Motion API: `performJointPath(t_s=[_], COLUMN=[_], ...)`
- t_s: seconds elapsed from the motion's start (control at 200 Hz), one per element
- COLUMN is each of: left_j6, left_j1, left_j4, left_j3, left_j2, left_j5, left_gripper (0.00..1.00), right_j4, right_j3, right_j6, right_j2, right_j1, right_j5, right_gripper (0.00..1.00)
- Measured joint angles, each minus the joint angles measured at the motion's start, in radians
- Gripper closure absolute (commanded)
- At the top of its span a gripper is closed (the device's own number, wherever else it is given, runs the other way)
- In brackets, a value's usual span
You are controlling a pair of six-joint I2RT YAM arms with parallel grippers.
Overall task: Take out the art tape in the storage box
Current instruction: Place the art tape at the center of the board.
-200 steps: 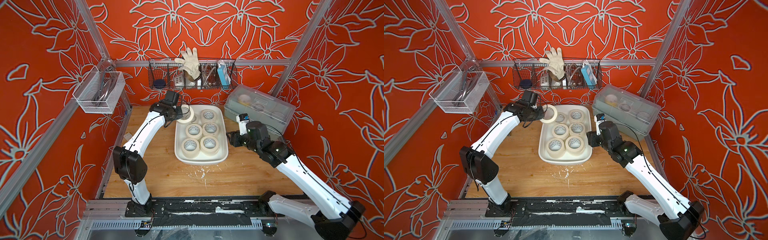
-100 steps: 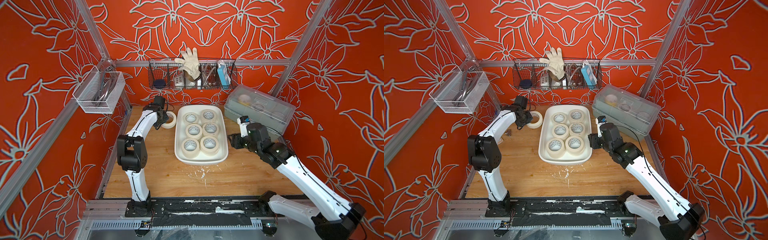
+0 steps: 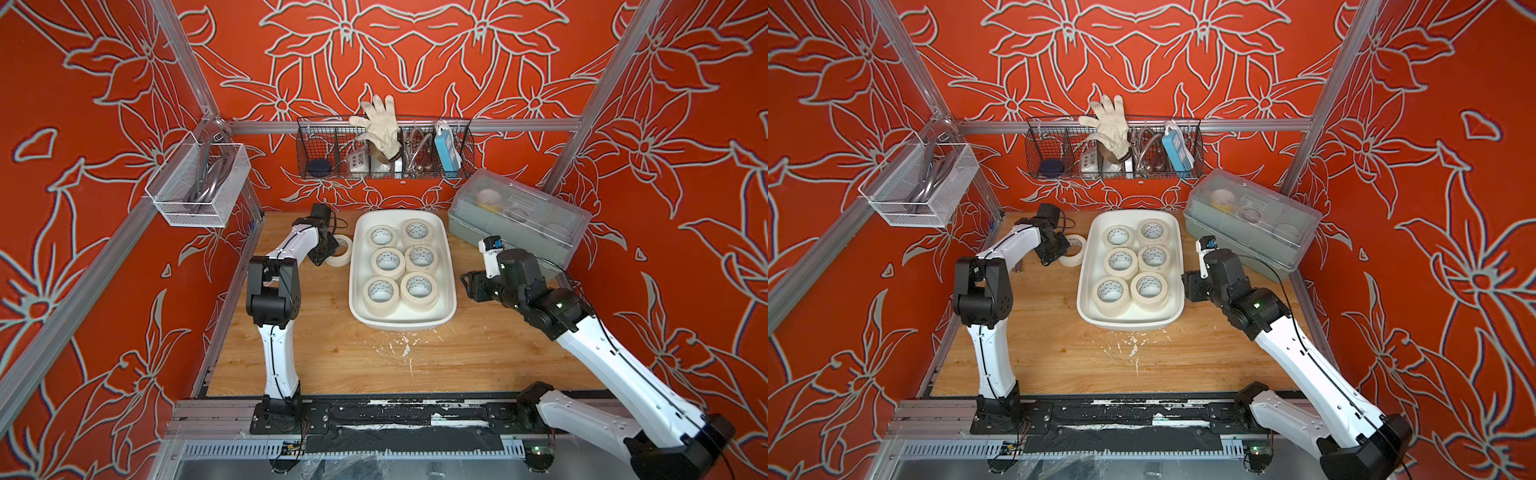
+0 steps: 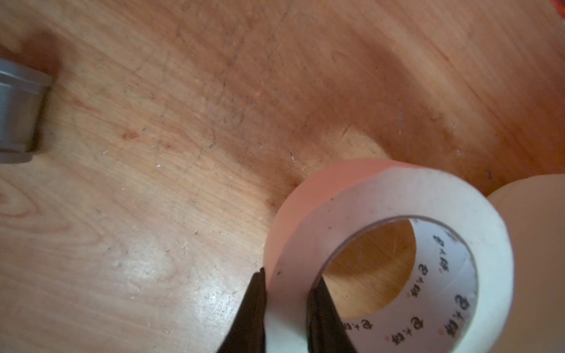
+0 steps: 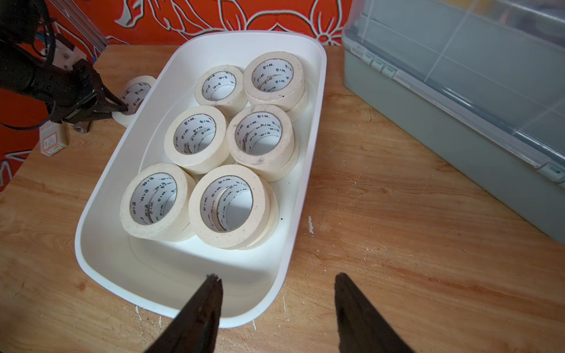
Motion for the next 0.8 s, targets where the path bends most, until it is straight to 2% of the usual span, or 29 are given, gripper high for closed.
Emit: performJointPath(t_s=[0.3,0.58,0.796], left_j6=[0.007,0.030,0.064], left_j1=[0.000,0.000,0.000], left_j4=[0.021,0.025,-0.006], left_j3=[0.008,0.013,0.022], left_j2=[0.054,0.074,0.068], left_j5=[-0.001,0.000,-0.002], left_gripper=[0.88,0.48,0.30], right_j4=[-0.007,-0.010,-0.010], right_j3=[-0.001,-0.010,-0.010], right_j6=[0.000,0.000,0.000], right_j2=[-0.008,-0.028,-0.028], right_j1=[-0.007,-0.015,-0.022], right_j5=[-0.013,-0.015,-0.036], right_gripper=[0.38,0.38,0.38])
